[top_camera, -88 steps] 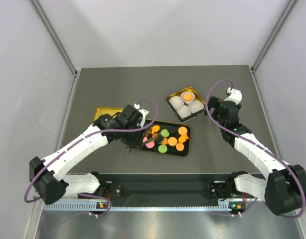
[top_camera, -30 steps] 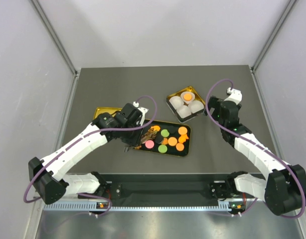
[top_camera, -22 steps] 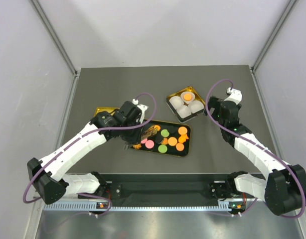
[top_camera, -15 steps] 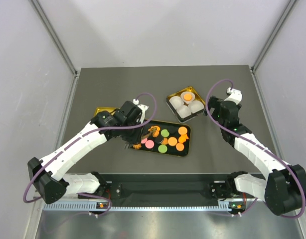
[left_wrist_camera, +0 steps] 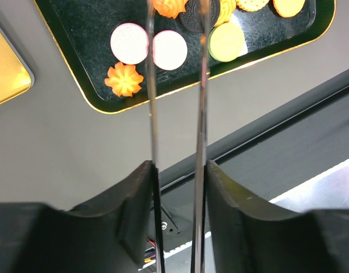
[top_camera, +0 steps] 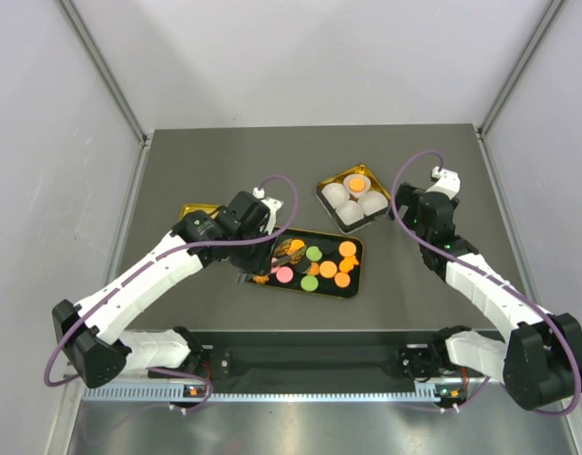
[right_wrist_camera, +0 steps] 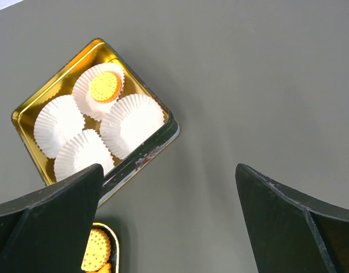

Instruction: Pack the cookies

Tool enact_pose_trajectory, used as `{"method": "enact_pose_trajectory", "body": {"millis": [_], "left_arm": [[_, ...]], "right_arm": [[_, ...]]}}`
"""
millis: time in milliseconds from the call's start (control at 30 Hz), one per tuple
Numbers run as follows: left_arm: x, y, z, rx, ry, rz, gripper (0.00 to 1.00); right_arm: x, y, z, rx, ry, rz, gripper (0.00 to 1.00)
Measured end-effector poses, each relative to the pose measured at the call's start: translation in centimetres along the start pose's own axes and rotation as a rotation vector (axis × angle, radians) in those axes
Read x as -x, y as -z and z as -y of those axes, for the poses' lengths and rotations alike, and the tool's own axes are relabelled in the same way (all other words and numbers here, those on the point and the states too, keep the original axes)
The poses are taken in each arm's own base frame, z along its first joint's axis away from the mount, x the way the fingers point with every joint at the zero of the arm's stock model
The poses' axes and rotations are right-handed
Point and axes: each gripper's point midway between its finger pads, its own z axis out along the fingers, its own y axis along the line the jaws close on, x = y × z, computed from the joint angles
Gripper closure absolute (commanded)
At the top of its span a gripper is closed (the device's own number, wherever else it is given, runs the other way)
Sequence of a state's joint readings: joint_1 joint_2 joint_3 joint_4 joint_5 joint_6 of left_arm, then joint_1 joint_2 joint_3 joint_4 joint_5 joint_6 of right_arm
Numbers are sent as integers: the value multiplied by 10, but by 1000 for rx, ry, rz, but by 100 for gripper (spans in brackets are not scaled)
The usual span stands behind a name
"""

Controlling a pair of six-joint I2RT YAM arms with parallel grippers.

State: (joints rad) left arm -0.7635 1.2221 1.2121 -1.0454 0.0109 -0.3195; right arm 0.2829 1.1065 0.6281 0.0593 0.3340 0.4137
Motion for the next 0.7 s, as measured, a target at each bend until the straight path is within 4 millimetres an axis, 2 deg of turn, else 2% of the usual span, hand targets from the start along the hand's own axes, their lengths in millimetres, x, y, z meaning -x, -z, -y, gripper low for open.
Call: {"method": "enact_pose_trajectory", "body": {"millis": [233,500,700], "left_arm": [[-1,-2,0,1,-1,-3,50],[-10,-16,-4,17,0,-51,51],[-9,-19,-3,16,0,-47,51]], "right_arm": [[0,0,0,0,0,0,0],[0,0,0,0,0,0,0],[0,0,0,0,0,0,0]]}}
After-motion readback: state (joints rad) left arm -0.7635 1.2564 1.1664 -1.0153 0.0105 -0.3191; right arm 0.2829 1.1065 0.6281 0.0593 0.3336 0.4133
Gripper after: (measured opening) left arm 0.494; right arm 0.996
